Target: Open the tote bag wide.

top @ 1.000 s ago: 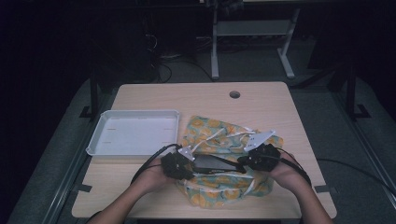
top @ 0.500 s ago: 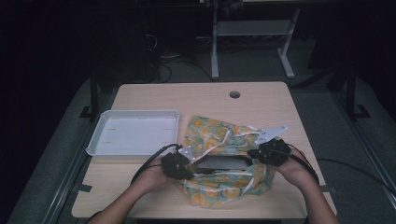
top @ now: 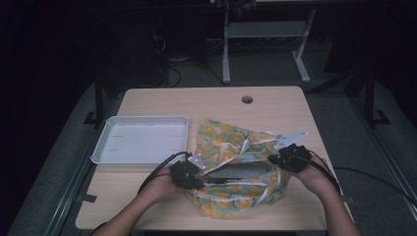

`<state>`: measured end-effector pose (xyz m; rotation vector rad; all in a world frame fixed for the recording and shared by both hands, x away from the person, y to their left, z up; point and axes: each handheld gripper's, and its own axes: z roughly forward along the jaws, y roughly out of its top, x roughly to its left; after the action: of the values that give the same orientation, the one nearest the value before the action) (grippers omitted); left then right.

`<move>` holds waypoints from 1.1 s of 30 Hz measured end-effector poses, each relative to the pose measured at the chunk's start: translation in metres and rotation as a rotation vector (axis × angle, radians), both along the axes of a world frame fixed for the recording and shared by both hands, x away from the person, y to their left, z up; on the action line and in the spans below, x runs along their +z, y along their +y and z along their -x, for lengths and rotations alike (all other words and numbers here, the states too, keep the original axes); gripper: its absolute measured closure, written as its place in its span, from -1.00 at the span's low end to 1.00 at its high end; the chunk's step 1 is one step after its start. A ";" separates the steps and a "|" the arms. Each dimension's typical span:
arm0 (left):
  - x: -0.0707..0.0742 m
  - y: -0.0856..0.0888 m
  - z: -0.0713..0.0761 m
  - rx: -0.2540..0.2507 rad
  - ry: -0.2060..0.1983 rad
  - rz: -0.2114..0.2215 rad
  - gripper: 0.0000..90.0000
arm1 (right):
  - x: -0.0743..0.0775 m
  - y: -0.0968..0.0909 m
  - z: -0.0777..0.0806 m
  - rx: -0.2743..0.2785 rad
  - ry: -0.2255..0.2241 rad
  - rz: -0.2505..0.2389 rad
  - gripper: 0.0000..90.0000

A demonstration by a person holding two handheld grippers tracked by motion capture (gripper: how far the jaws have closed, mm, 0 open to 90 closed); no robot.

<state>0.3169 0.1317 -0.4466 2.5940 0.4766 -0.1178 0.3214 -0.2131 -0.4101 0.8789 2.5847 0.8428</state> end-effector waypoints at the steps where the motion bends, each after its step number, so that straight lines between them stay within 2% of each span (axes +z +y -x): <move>1: 0.000 0.000 0.000 0.000 -0.001 0.000 0.96 | -0.002 -0.001 -0.001 -0.007 0.003 0.004 0.98; 10: 0.000 0.000 0.000 0.001 -0.001 0.000 0.96 | -0.014 -0.010 -0.008 -0.043 0.040 0.007 0.98; 19: 0.000 0.000 0.000 -0.001 -0.006 -0.001 0.96 | -0.030 -0.005 -0.012 -0.024 0.098 0.055 0.98; 25: 0.000 0.000 0.000 0.000 -0.003 0.001 0.96 | -0.040 -0.002 -0.013 -0.021 0.133 0.060 0.97; 31: 0.000 0.000 0.000 0.001 -0.003 0.002 0.96 | -0.042 -0.003 -0.013 -0.026 0.138 0.046 0.96; 33: 0.000 0.000 0.000 0.001 -0.003 0.002 0.96 | -0.042 -0.004 -0.013 -0.027 0.140 0.043 0.89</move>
<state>0.3165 0.1318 -0.4467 2.5918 0.4760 -0.1142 0.3346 -0.2170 -0.4518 0.9904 2.6927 0.7400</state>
